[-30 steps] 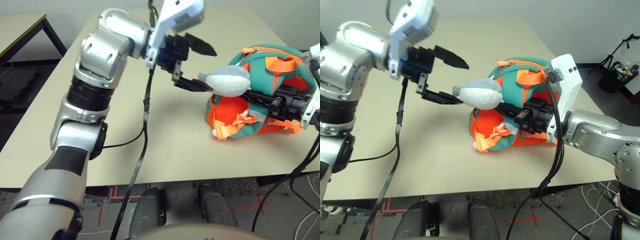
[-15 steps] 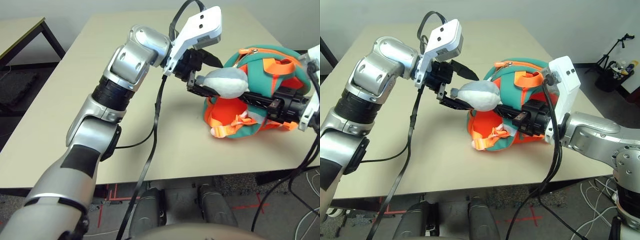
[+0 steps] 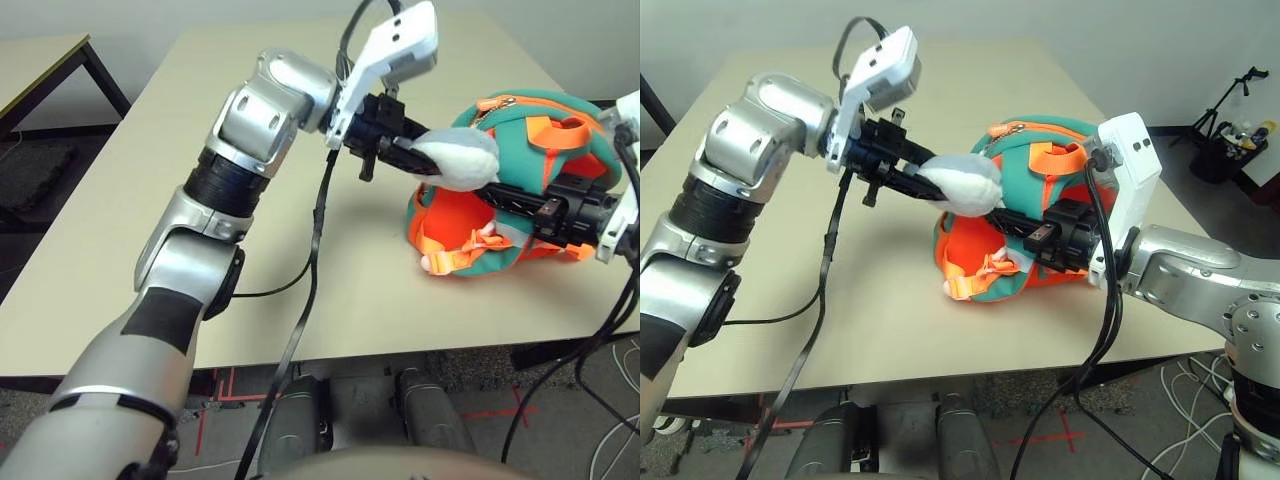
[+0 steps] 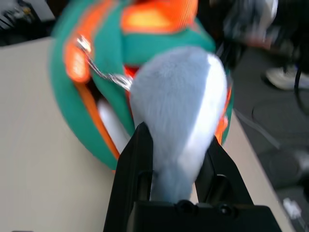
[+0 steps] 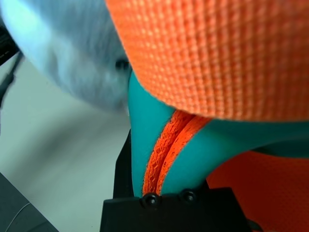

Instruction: Put the pencil case into the backpack and zip it.

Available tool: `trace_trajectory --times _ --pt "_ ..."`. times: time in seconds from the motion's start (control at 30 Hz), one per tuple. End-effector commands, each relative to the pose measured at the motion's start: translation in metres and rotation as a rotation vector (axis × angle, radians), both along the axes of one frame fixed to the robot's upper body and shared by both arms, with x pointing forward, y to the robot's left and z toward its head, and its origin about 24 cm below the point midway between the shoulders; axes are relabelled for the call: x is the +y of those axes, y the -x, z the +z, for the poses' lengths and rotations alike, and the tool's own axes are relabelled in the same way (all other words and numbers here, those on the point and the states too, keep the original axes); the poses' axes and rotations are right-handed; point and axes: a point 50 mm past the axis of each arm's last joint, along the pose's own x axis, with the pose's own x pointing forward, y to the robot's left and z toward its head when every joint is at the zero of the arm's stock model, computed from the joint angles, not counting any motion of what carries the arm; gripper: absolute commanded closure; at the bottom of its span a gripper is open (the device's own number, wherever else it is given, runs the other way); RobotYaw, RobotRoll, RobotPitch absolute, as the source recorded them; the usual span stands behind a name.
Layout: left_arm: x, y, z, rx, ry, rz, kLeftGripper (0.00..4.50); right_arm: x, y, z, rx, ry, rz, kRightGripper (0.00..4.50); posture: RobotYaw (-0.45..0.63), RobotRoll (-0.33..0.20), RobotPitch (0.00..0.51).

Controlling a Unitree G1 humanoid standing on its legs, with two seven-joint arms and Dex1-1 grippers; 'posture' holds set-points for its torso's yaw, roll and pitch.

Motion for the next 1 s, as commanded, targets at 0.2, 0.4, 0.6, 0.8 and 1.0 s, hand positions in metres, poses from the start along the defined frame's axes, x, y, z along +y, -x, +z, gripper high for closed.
trace_trajectory --times 0.2,0.4,0.6,0.8,1.0 --pt "0.062 -0.006 -0.010 0.195 0.096 0.221 2.96 0.005 0.003 -0.001 -0.005 -0.003 0.033 4.35 -0.13 0.000 0.070" --pt "0.096 0.010 -0.042 0.378 0.075 0.339 2.96 0.004 0.002 -0.001 -0.004 -0.003 0.033 4.35 -0.11 0.000 0.072" --pt "0.119 0.020 -0.075 0.504 0.053 0.468 2.96 0.005 0.001 -0.002 -0.003 -0.007 0.038 4.35 -0.11 0.000 0.073" --pt "0.121 0.036 -0.119 0.638 -0.003 0.512 2.96 0.005 -0.001 -0.003 -0.007 -0.011 0.039 4.35 -0.10 0.000 0.073" --pt "0.113 0.047 -0.170 0.732 -0.068 0.551 2.96 0.006 -0.002 -0.003 -0.011 -0.012 0.041 4.35 -0.10 0.000 0.070"
